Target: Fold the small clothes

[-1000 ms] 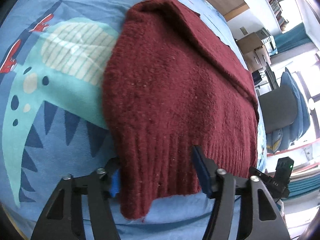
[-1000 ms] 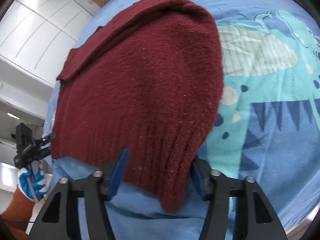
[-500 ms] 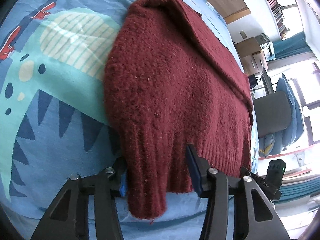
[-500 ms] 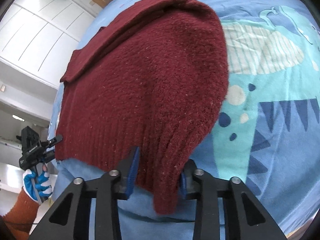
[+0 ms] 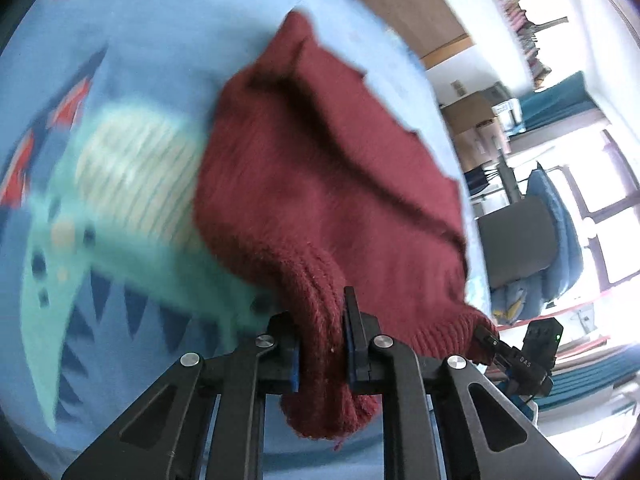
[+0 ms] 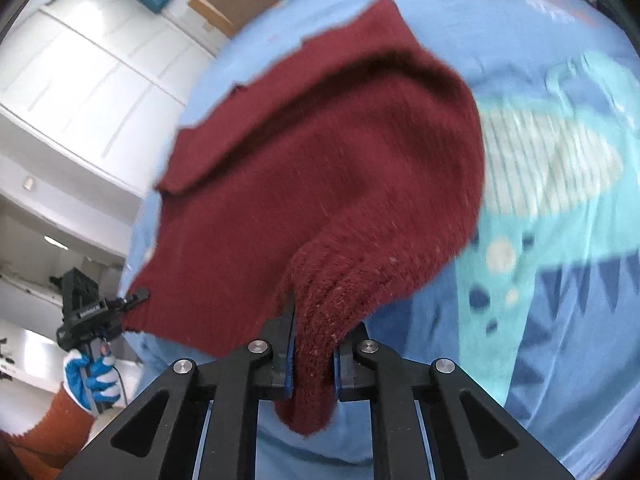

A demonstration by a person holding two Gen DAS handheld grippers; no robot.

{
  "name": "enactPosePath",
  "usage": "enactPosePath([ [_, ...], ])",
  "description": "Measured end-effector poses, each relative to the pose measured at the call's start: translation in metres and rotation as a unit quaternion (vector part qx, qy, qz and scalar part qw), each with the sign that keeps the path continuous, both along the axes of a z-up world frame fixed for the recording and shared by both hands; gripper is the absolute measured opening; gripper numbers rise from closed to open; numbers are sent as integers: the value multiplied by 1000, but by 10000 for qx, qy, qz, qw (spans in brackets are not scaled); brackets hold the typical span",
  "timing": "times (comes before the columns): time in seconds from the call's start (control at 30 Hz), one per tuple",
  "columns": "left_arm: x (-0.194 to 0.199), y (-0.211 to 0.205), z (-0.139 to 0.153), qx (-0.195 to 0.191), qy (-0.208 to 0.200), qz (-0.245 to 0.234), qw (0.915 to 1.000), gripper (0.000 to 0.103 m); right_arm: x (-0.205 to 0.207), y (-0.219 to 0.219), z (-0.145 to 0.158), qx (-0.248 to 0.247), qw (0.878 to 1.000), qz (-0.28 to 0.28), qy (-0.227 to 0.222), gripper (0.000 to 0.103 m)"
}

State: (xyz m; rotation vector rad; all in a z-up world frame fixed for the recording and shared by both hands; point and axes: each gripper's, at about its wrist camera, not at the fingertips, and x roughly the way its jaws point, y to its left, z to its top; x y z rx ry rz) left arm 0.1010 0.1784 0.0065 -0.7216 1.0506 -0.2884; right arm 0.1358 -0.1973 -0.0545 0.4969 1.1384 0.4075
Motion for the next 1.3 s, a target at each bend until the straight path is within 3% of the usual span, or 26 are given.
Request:
enactPosePath([
  [0.33, 74, 14, 93, 280, -1047, 1, 9941, 13, 86, -6, 85, -206, 9935, -109, -1111, 13],
  [0.5, 117, 4, 103, 666, -1170, 88, 9909, 13, 143, -8, 103, -388, 9898, -275, -1339, 13],
  [0.77, 182, 18, 66, 1026, -861, 499, 9897, 13, 210, 0, 71, -666, 9916, -468, -1004, 14],
  [1.1, 210, 36, 27, 1243, -513, 690, 9885, 13, 263, -3, 14, -868, 9923, -789, -394, 20],
  [1.2, 211, 28, 16, 1445, -421, 532, 9872, 13, 273, -7, -1, -1071, 9895, -956, -189, 45],
  [1.23, 211, 26, 13, 1478, -401, 493, 9870, 13, 276, -9, -3, -1112, 9887, -992, -175, 60],
  [1.3, 210, 19, 6, 1581, -348, 392, 9860, 13, 280, -12, -6, -1101, 9884, -1033, -155, 64],
])
